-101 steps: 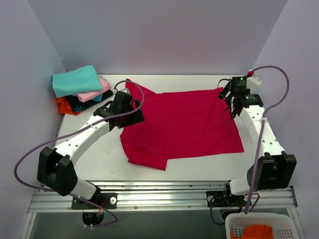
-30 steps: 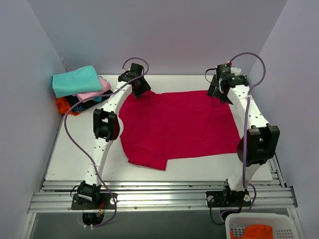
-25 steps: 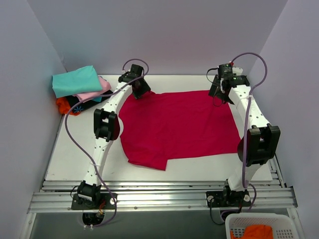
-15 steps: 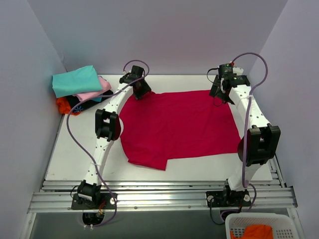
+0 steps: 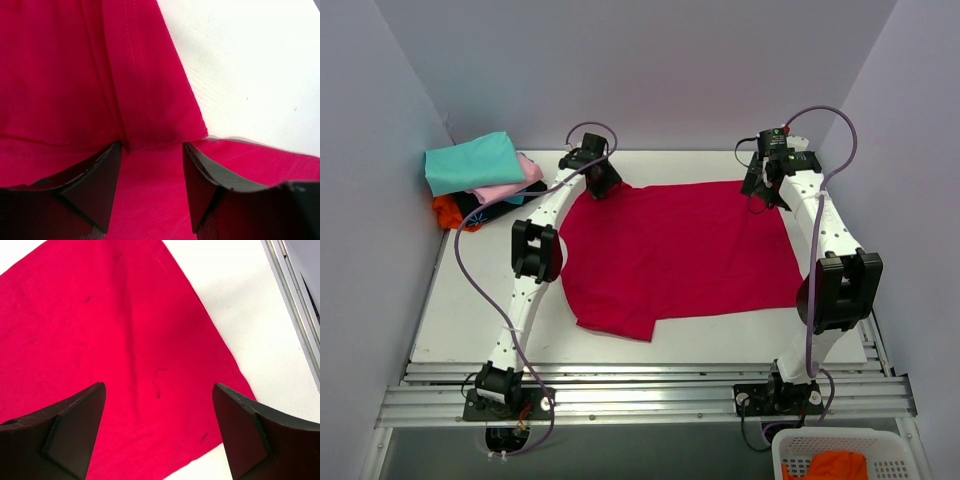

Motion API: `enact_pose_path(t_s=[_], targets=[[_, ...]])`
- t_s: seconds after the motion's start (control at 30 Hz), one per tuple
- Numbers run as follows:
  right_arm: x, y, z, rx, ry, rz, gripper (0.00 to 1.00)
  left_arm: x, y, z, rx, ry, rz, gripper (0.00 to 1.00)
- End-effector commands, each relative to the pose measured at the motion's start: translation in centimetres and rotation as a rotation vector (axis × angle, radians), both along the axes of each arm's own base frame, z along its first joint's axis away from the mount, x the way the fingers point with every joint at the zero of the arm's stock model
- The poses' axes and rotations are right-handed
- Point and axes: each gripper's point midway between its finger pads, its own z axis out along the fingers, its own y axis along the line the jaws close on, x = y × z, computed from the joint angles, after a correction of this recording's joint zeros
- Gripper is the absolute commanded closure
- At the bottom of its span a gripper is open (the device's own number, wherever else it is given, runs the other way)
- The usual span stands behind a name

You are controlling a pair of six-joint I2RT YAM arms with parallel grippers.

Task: Fold and stack the t-shirts
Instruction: Flatten the tshirt out

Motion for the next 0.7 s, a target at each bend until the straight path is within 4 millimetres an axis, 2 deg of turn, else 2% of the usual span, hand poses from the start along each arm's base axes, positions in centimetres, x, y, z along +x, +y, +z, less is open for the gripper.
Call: enact_pose_path(t_s=[0.0, 0.4, 0.67], targets=[[-0.6, -0.9, 1.7, -0.032, -0.014, -0.026, 0.17, 2.0, 0.2, 2.1, -0.042, -0.083, 0.021, 0.40], [-0.2, -1.1, 1.8, -0.039, -0.016, -0.039, 0.17, 3.2, 1.0, 2.0, -0.074, -0.105, 0.046, 0.50], [0.0, -1.4, 2.0, -0.053, -0.013, -0.049, 0.17, 4.0, 1.1, 1.8, -0.107, -0.120, 0.059, 0.51]])
